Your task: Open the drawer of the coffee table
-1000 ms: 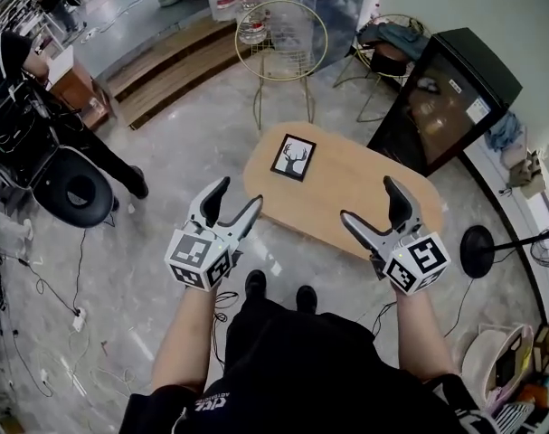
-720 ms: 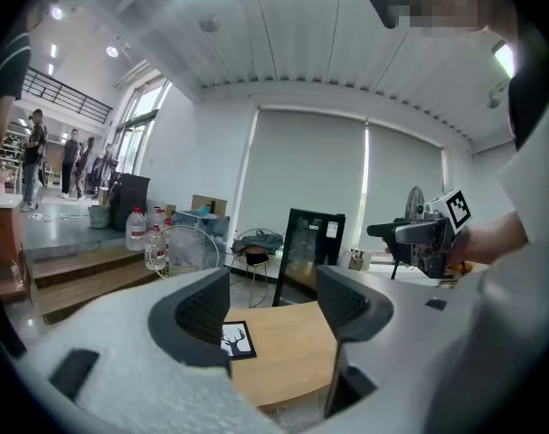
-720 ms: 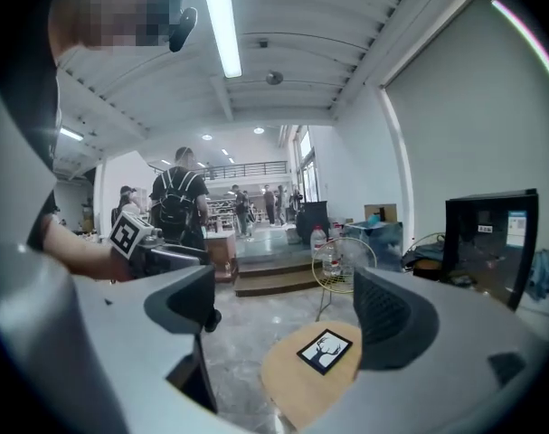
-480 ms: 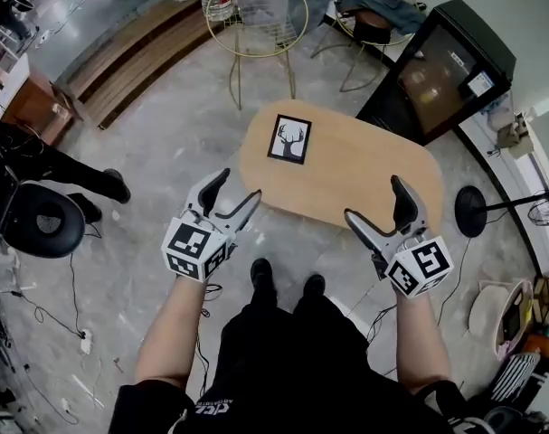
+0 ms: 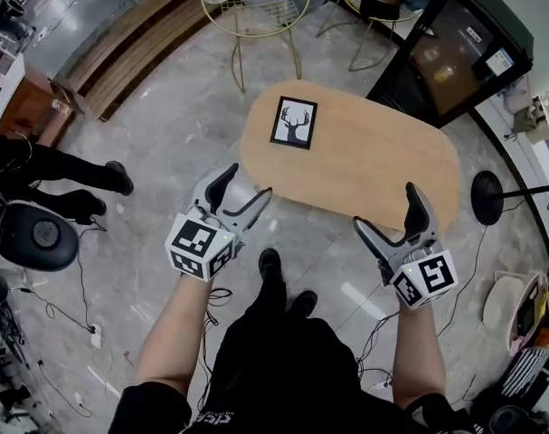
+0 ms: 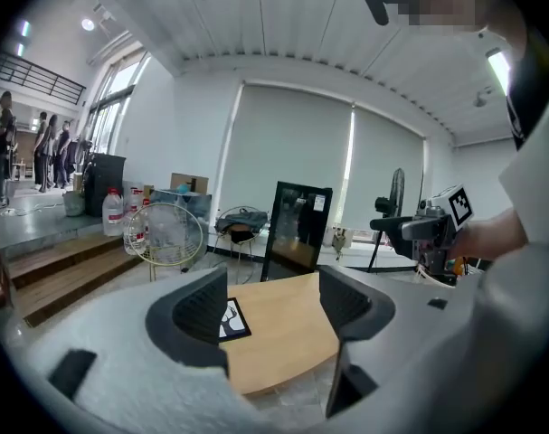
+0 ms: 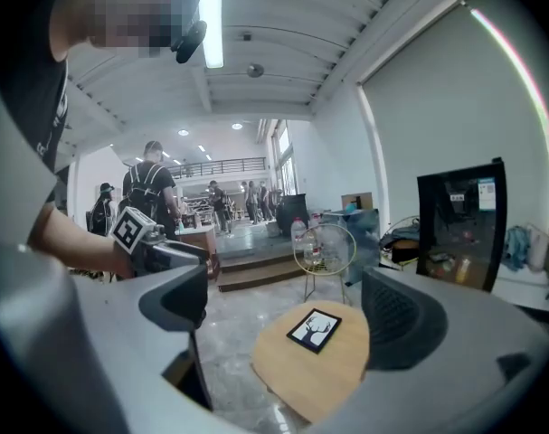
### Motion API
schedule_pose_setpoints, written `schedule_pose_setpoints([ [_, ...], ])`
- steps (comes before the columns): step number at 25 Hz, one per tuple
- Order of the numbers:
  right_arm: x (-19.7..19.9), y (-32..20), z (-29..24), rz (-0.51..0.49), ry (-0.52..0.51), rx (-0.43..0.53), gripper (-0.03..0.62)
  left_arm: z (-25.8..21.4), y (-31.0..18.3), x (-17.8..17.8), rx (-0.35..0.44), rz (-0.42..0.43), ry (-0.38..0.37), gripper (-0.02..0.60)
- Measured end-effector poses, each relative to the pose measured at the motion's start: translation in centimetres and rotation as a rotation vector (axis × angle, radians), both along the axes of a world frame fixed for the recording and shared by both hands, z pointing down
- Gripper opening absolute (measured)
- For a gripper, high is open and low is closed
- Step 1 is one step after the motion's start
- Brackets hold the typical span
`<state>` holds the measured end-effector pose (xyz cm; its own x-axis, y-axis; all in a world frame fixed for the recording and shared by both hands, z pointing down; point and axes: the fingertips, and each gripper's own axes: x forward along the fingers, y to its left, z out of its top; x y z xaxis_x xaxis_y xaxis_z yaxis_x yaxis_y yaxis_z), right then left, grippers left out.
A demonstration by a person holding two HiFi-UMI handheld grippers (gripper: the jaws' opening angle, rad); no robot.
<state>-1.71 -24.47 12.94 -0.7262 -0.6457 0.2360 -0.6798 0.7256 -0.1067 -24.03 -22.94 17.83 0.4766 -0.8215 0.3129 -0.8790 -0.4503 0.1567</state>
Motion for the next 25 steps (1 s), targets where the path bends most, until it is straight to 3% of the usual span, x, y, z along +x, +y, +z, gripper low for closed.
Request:
schedule_pose_setpoints([
  [8,1.2,2.8,8.2,0.031,-0.005,-0.154,0.514,7.7,1.3,1.1,-0.070,-0.020,0.037,0.327],
  [11,0.1,2.9,10.5,0.018,-0.023,-0.203,0.514,10.0,1.5,1.1,-0.097,0.016,0.014,0.327],
  [14,-0.7,2.6,12.1,-0.004,-0.021,-0.186,0.510,12.0,1.6,1.0,-0.112,0.045,-0.029,0.325],
  [18,-0.7,2.1,14.9,-0.021,-0.030,-0.125,0.506,14.6,0.9,1.4,-0.062,0.044,-0.066,0.325],
  [25,1.5,2.2,23.3,0.008,-0.021,-0.083,0.488,23.1,-0.1,2.0,-0.060,-0.014,-0.045,0.324],
])
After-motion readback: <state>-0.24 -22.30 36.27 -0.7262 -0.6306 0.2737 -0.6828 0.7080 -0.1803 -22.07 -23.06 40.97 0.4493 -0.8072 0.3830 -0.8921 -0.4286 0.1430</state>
